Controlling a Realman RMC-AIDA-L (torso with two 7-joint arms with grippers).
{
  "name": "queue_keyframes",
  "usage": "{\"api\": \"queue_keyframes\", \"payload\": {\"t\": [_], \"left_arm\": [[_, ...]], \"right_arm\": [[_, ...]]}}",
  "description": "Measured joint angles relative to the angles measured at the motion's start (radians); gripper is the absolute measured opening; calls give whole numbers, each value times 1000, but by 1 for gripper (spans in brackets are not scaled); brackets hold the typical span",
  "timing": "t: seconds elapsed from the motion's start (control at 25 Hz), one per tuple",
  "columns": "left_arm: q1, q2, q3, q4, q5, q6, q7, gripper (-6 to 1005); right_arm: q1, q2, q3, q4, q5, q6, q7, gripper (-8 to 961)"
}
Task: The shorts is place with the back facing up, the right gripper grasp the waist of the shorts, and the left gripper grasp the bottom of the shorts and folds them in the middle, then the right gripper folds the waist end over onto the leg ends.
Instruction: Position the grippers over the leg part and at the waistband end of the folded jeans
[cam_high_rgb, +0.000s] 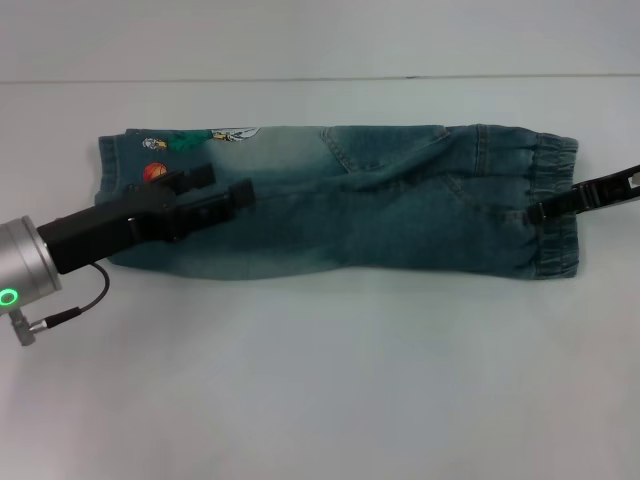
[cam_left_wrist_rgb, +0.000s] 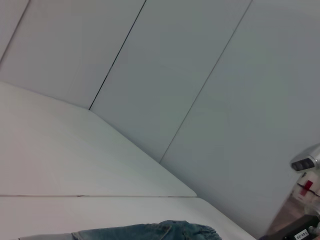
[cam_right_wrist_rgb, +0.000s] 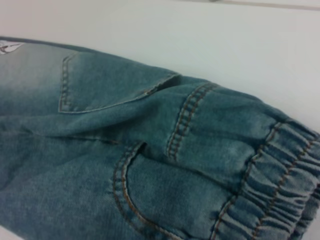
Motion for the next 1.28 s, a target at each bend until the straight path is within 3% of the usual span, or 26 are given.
{"api": "queue_keyframes", "payload": {"t": [0.52, 0.8, 1.28], "left_arm": [[-5, -1, 0, -7, 0, -6, 9, 933], [-6, -1, 0, -7, 0, -16, 9, 933], [-12, -1, 0, -7, -1, -15, 8, 933]], "right_arm": [[6, 24, -5, 0, 0, 40, -9, 726], [11, 27, -6, 0, 1, 36, -47, 703], [14, 29, -7, 1, 1, 41, -63, 314]]}}
